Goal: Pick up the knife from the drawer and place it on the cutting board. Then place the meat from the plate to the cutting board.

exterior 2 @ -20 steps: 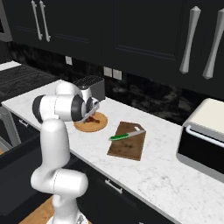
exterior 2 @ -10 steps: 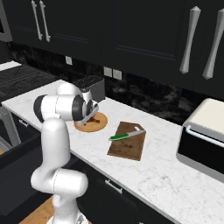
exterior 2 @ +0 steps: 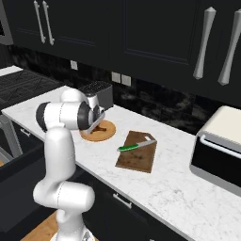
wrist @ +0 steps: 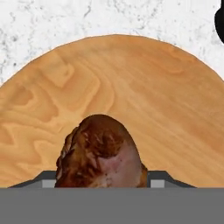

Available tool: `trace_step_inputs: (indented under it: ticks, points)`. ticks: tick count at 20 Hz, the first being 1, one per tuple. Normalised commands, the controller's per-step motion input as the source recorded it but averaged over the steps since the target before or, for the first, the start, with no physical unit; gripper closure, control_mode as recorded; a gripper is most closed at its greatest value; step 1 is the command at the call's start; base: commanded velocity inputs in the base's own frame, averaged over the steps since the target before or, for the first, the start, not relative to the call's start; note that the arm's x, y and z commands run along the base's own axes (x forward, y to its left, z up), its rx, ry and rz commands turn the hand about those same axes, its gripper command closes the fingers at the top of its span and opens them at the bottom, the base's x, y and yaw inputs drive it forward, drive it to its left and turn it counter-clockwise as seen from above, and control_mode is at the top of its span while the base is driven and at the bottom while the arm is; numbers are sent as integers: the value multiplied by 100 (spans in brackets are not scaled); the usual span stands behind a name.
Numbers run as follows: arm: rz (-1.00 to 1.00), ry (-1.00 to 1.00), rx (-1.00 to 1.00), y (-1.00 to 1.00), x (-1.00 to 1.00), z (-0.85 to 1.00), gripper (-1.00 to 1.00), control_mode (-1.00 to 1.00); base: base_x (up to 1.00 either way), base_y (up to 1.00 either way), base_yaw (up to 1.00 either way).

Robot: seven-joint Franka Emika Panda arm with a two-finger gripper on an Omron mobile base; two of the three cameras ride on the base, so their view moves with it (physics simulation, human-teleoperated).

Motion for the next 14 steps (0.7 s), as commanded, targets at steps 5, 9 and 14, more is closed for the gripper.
trace_step_inputs:
  ticks: [5,9,14]
  points:
    - [8,-16,0,-13,-76,66,100,-100,0,0,0]
    - [3,-22,-3,-48,-100,93,100,-100,0,0,0]
    - [0,-3,-1,-60,-95,54,100,-100,0,0,0]
